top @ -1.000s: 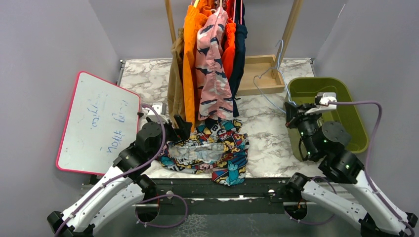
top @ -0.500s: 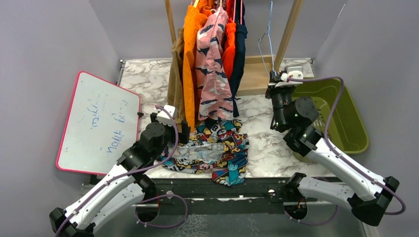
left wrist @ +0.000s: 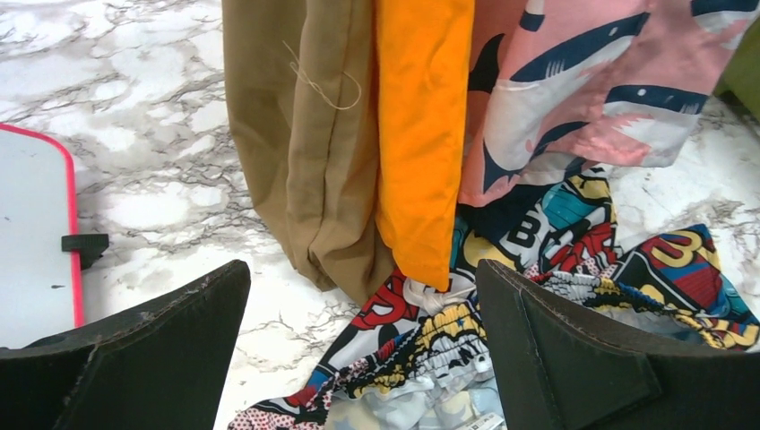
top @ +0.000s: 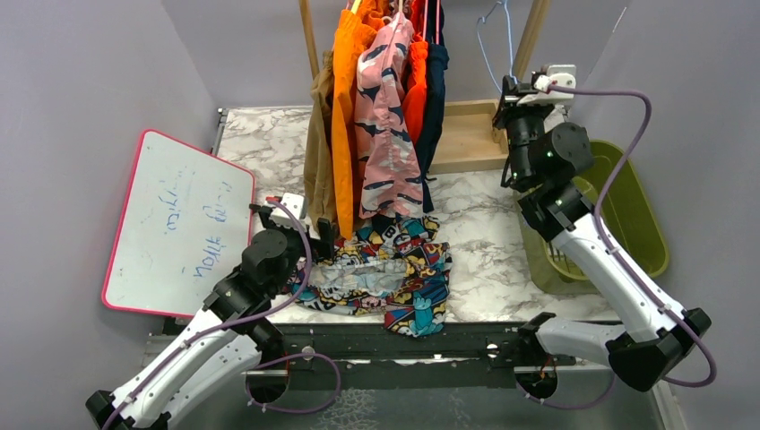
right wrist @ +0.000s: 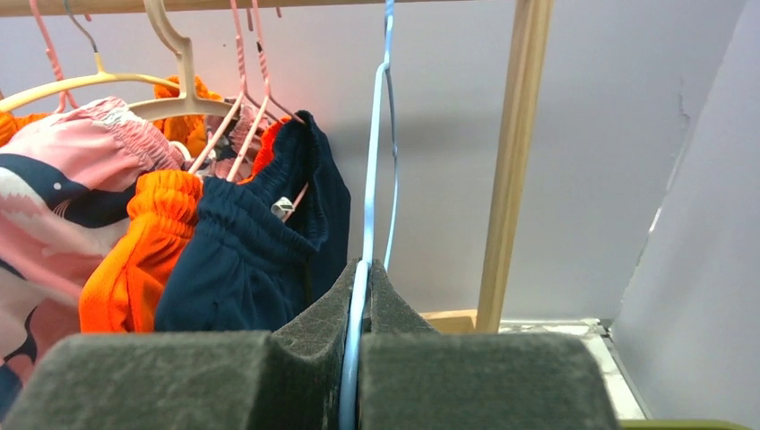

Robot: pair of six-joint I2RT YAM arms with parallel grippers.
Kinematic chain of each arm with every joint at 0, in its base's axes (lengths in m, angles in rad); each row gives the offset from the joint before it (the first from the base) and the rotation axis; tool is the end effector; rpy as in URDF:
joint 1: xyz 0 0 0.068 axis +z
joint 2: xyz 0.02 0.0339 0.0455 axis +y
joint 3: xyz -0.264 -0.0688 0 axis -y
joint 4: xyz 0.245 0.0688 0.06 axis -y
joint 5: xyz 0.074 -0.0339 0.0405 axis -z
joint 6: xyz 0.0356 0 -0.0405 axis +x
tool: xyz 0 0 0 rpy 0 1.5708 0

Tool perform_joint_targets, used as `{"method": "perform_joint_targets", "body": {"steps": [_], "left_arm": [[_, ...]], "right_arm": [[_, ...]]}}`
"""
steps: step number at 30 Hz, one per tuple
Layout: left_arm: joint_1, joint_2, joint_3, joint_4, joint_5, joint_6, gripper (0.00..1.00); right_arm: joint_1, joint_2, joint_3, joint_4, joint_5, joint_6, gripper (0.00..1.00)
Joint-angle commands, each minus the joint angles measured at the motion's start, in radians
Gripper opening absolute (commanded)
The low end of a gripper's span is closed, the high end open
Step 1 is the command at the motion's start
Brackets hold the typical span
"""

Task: Remove the shorts from the hanger
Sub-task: Place the hanger on the clothes rod.

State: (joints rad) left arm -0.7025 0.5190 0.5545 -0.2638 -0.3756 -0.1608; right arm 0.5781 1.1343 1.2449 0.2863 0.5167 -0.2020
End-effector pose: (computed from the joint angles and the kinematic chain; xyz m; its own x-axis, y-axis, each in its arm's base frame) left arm 0.1136 -0.0791 0.2889 -0.2231 -0.0063 -0.9748 0.2965 0.9522 -0.0740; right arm 0.2123 0.1175 0.4800 0.3359 0.0109 -0.9418 -0.0267 0.9996 0.0021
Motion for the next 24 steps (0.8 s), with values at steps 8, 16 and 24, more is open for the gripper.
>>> {"method": "perform_joint_targets", "body": {"steps": [8,16,24], "left_arm": [[0.001,0.013,-0.005,0.006,-0.111,-0.039,0.99],[0.001,0.024,-0.004,0.007,-0.104,-0.017,0.99],[0.002,0.133,0.044,-0.032,-0.029,-0.016,0.99]], "right_arm": [[-0.126,0.163,0.241,-0.152,-0.229,0.121,0.01],[-0.181,0.252,0.359,-0.241,-0.282,0.144,0.01],[-0.222,0.307,0.385,-0.329,-0.287,0.204,0.01]]}}
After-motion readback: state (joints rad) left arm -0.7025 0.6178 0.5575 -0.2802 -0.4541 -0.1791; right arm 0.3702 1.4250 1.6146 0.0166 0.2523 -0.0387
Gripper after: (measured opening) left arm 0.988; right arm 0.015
